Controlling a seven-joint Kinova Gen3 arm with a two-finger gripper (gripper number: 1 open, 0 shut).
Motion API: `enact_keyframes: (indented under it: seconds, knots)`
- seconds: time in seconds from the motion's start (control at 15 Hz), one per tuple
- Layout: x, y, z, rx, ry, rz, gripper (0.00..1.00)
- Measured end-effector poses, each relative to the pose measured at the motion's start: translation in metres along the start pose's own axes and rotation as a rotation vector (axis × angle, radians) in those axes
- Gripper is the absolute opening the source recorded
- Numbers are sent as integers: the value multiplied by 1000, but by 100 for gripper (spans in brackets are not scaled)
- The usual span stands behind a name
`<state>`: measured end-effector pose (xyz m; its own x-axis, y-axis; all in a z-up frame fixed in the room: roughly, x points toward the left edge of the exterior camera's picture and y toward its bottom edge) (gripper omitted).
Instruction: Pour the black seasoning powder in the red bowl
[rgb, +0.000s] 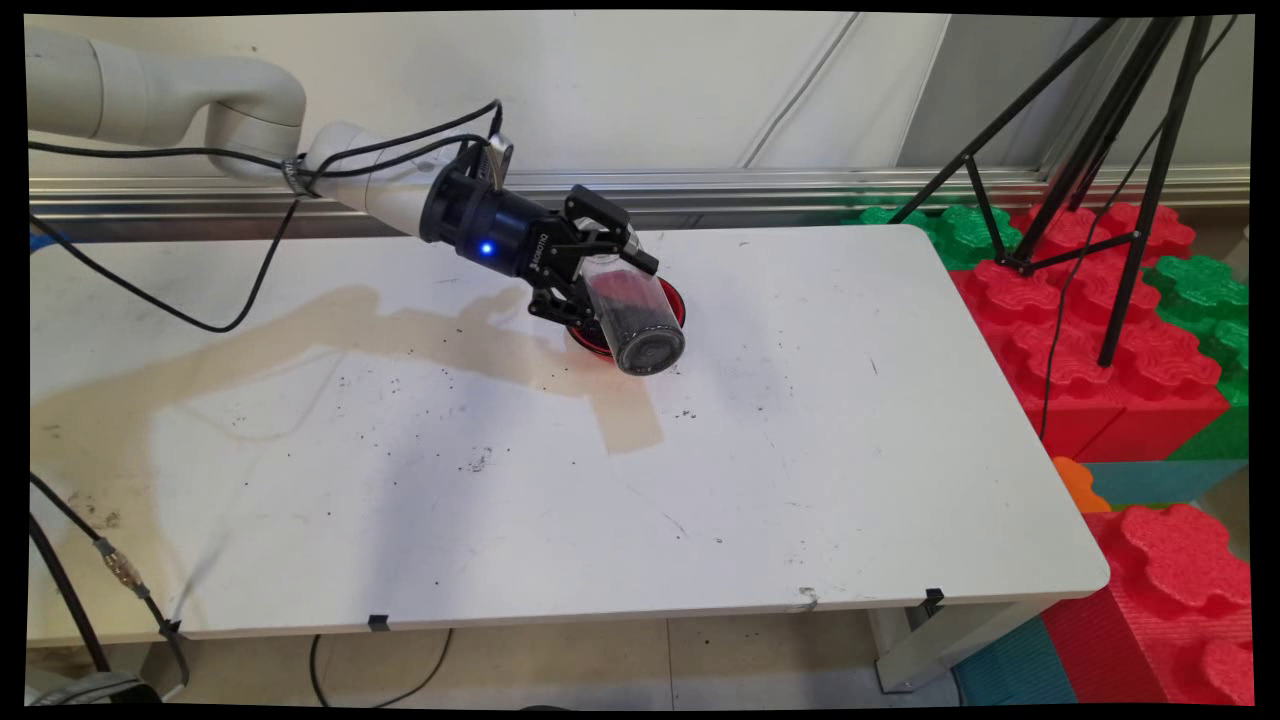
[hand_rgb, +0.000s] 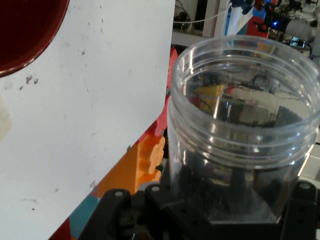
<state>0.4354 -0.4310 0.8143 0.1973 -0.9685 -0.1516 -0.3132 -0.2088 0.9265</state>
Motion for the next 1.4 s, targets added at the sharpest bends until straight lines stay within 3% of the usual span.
enact_keyframes:
  seconds: [1.4]
  knots:
    - [27,-3,1,-66,-83,-210,0]
